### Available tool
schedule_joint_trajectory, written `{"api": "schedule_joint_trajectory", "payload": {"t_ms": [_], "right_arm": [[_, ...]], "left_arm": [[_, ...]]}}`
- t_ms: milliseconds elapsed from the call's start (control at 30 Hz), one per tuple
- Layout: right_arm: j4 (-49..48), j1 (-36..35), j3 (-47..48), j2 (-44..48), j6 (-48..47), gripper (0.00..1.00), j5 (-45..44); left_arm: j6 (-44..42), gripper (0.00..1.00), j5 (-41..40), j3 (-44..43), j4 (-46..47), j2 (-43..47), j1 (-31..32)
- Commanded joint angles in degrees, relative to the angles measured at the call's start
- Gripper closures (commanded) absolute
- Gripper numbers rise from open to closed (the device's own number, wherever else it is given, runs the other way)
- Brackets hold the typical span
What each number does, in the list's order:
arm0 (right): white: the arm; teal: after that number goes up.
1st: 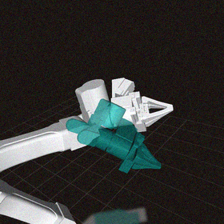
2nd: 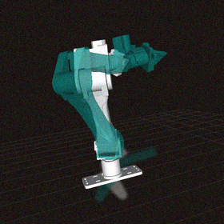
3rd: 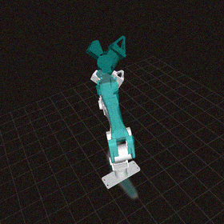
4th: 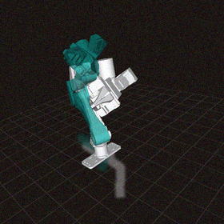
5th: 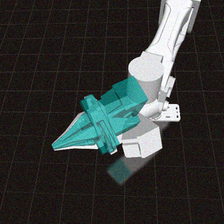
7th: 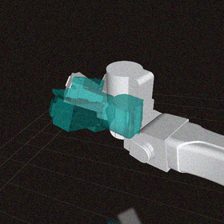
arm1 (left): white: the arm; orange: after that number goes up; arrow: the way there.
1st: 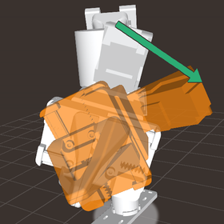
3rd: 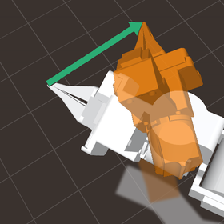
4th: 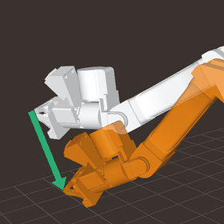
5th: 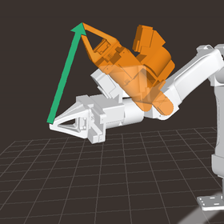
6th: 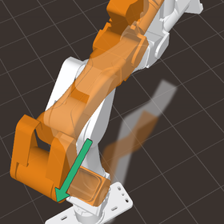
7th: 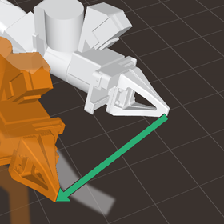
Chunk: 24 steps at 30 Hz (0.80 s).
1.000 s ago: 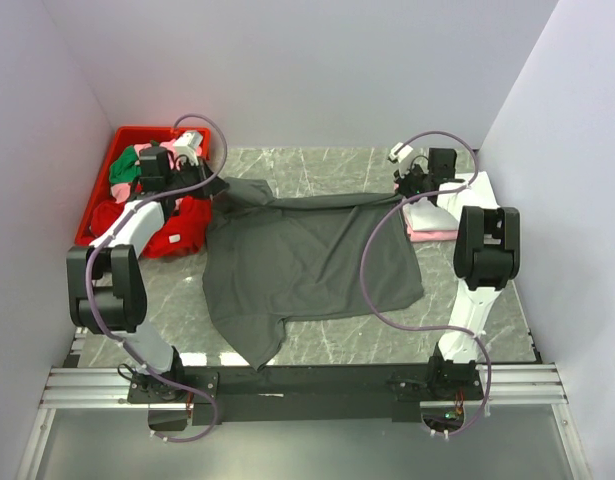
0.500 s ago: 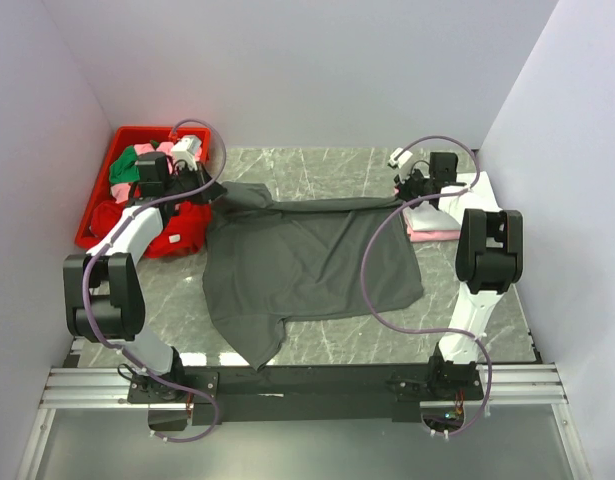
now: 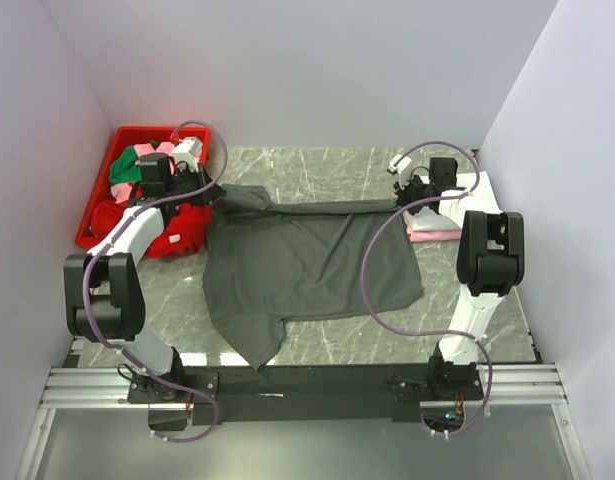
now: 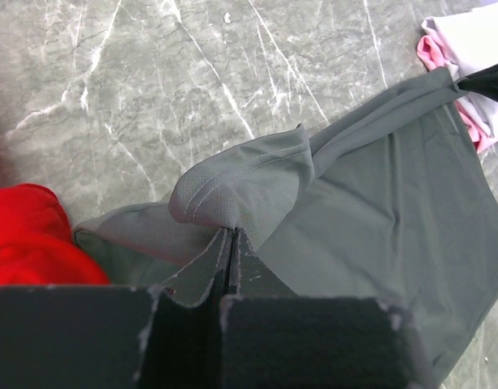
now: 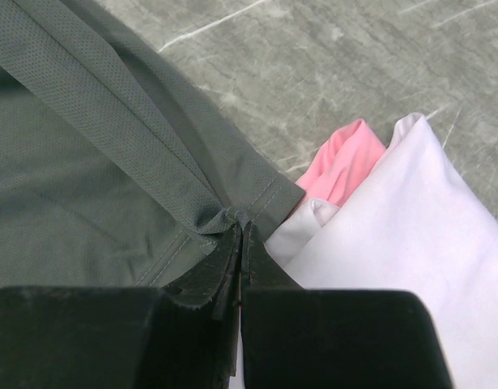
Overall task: Fold and stack the t-shirts
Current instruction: Fold the tshirt
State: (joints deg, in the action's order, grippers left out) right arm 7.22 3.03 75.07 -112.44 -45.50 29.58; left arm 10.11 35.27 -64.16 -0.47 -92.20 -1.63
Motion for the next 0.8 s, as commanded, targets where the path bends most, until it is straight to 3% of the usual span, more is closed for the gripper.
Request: {"api": "schedule_joint_trajectory", "payload": {"t_ms": [0, 767], "right_arm": [[-1.1, 0.6, -0.7, 4.1, -0.2, 1.00, 0.7], [-0.4, 0.8, -2.6, 5.7, -0.7, 1.00, 1.4]], "left_arm": [[-1.9, 0.99, -1.2, -0.1, -1.0, -0.2, 1.3], [-3.8, 0.99, -12.8, 2.4, -6.3, 4.0, 5.1]]}}
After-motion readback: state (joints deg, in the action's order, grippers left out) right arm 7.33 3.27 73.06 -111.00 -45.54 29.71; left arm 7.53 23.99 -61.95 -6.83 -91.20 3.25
